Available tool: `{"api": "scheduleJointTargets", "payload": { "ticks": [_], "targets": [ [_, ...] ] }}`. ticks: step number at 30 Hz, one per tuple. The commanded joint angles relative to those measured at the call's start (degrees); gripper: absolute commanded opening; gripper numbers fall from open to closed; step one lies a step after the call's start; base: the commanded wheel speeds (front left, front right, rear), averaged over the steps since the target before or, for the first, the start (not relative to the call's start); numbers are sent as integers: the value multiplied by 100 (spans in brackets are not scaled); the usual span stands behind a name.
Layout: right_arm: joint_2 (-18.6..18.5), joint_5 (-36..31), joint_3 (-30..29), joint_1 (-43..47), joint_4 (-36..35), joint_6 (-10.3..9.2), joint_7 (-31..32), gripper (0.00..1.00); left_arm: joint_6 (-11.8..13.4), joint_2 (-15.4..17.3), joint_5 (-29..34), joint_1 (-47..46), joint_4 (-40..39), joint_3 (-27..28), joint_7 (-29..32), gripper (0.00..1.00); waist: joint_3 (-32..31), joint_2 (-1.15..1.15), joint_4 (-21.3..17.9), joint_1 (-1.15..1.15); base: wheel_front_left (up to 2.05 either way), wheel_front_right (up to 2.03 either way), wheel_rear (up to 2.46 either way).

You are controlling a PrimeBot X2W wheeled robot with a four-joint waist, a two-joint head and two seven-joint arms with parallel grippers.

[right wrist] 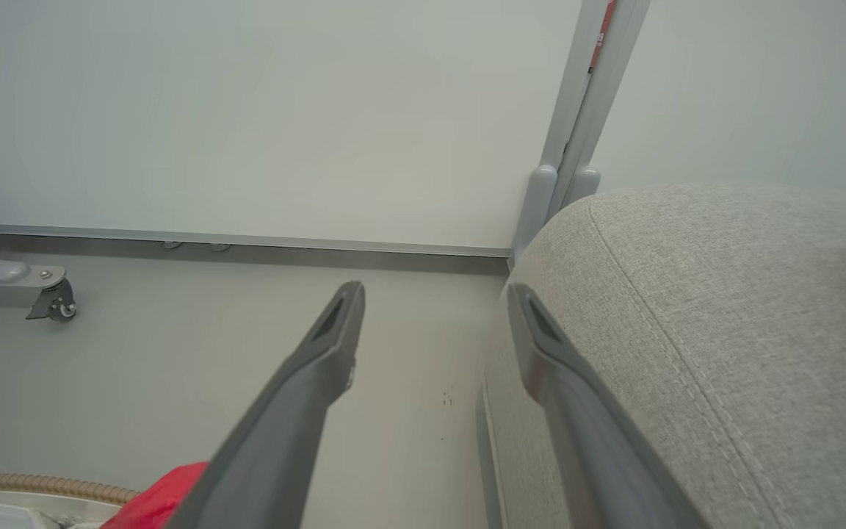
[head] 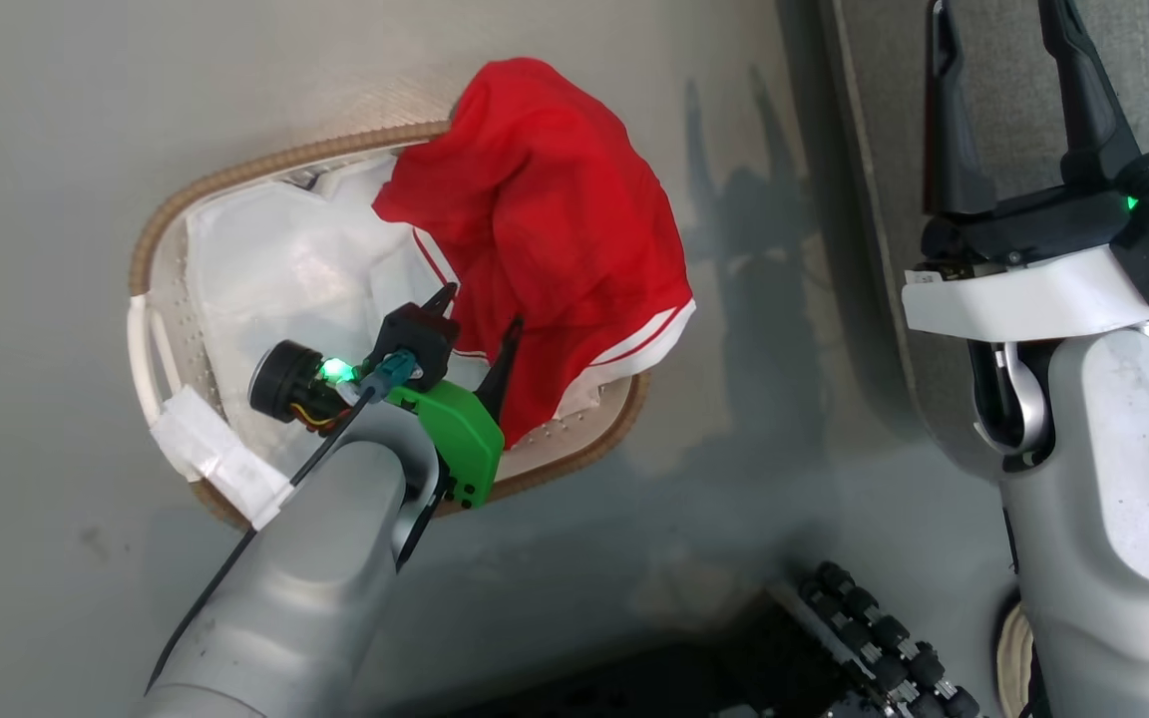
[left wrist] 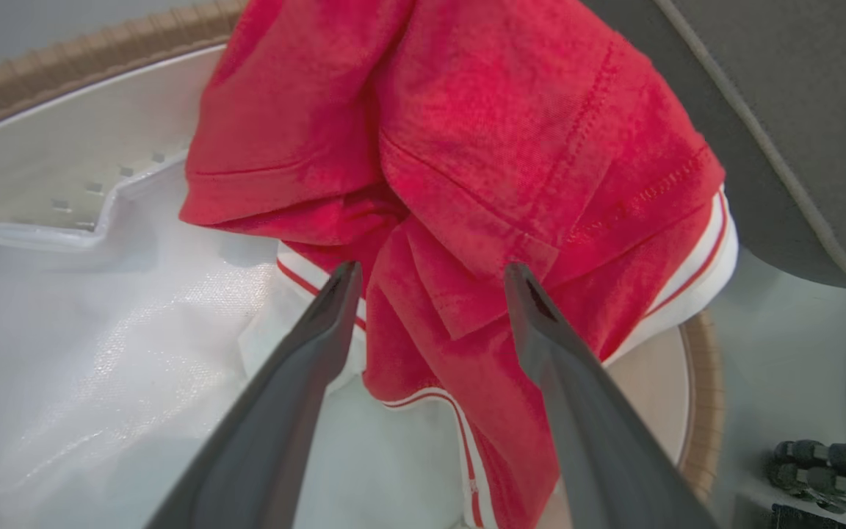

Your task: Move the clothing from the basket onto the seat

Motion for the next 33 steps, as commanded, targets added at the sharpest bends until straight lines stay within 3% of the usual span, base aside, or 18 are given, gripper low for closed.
{"api": "scheduleJointTargets", "payload": {
  "ticks": [1,21,33],
  "targets": [
    [-11,-20,-6,-96,-49,-8,-28,100,-24,39,-70,-155,64,-104,5,100,206,0,-89,0,0,0,0],
    [-11,-56,-26,144,-471,-8,-28,100,-21,39,-1126,-1013,1015,-1107,106,100,659,0,-164,0,0,0,0],
    [-11,-44,76,168,-665,-8,-28,100,-22,38,-1865,-1245,887,-2018,618,100,722,0,-168,0,0,0,0]
  ]
}}
